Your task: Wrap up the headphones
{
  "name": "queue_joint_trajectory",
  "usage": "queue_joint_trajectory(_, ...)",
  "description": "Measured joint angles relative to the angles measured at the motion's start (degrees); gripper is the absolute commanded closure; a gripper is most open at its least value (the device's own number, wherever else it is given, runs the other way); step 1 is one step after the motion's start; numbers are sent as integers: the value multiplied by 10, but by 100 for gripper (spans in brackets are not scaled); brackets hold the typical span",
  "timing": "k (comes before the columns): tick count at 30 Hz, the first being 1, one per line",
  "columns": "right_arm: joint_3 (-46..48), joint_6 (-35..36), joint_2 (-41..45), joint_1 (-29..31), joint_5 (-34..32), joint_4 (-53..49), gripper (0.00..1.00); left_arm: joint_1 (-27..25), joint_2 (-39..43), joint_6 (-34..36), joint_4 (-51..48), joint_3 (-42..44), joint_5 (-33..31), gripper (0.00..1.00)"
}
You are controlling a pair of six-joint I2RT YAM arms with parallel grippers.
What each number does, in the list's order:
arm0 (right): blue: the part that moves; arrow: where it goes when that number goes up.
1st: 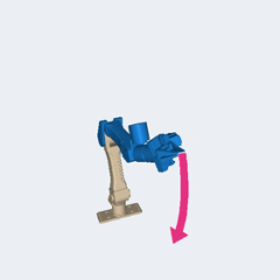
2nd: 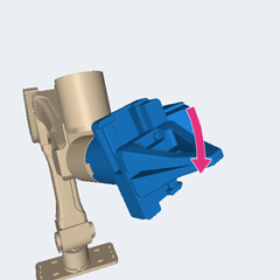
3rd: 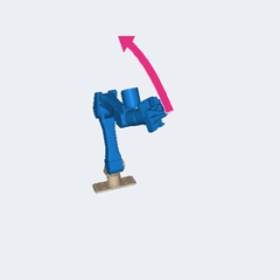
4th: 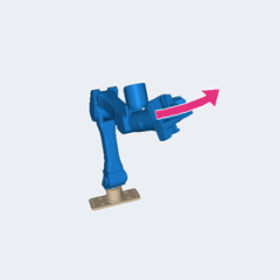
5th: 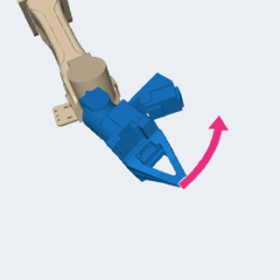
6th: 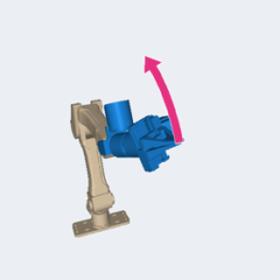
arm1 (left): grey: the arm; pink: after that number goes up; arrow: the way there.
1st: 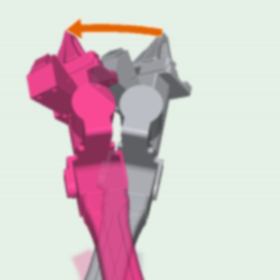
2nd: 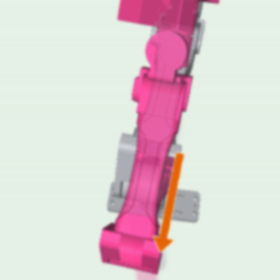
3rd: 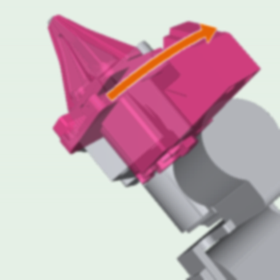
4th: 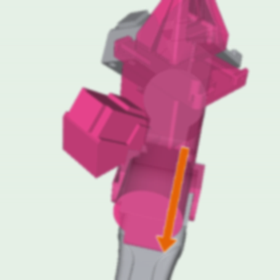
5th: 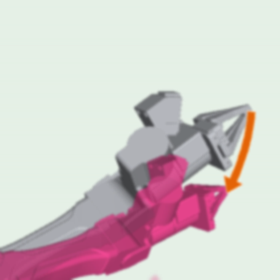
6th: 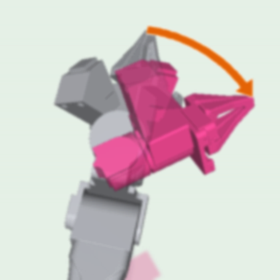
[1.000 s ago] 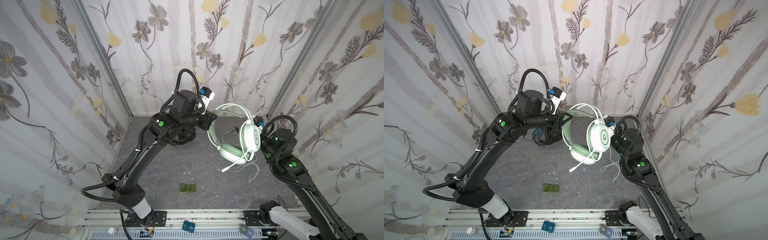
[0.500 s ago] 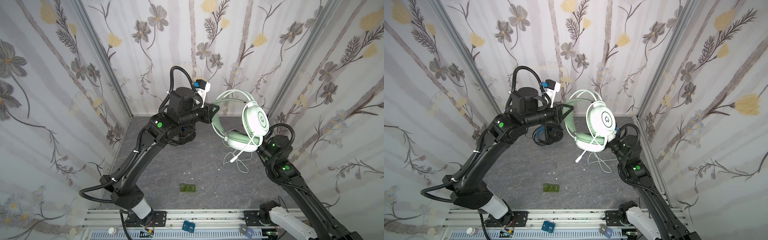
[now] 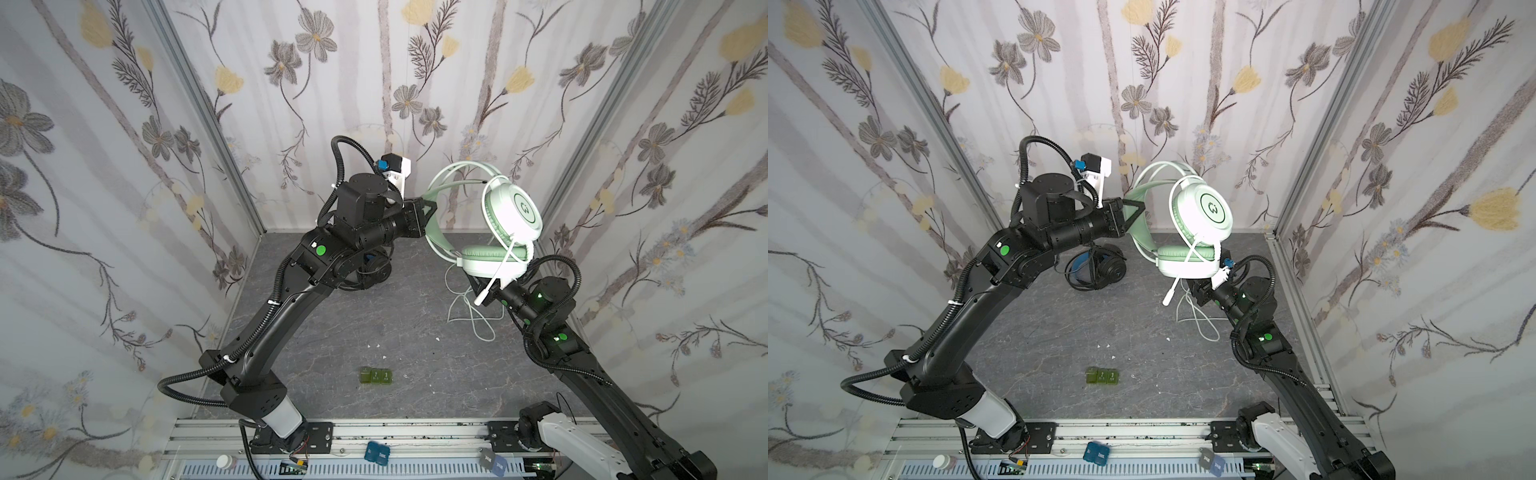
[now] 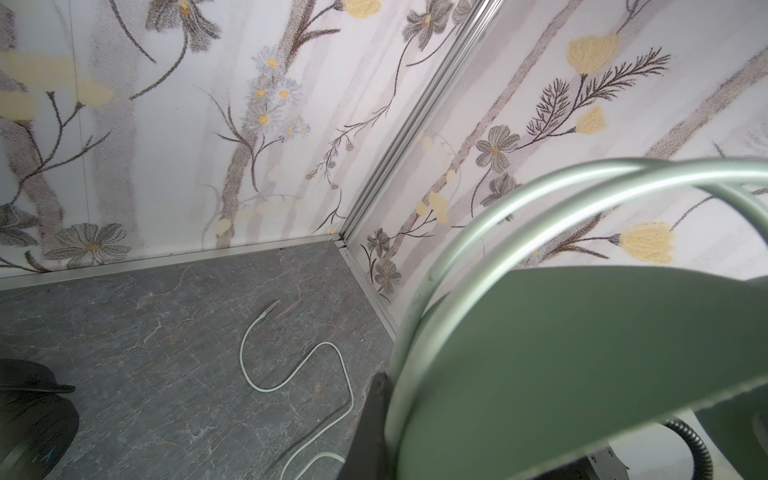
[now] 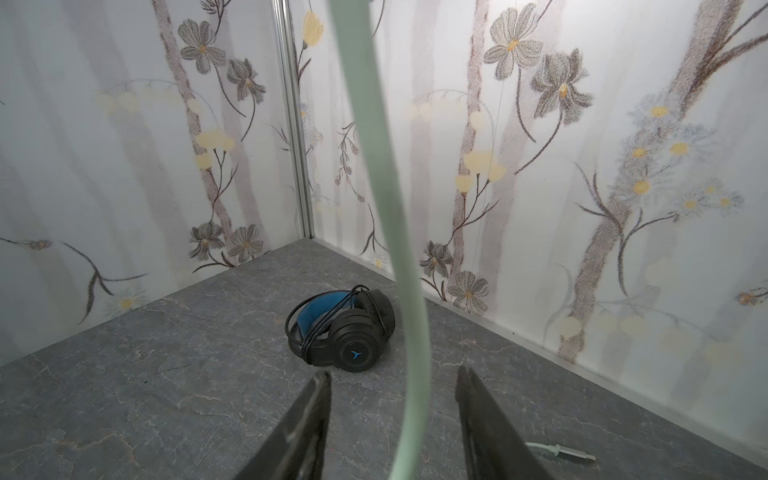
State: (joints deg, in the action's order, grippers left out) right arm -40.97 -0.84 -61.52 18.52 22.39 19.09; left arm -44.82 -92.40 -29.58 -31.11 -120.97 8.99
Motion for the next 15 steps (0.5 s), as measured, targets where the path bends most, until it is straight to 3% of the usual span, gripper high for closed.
queue_joint_trajectory(4,6,-9,-12,0,5,28,51,0,0,-7,12,2,0,100)
queue_joint_trajectory(7,22,-18,-14,0,9,43,57,0,1,-12,18,4,-3,100)
queue_joint_trajectory(15,62,-31,-14,12,13,57,100,2,5,-64,84,44,-22,100)
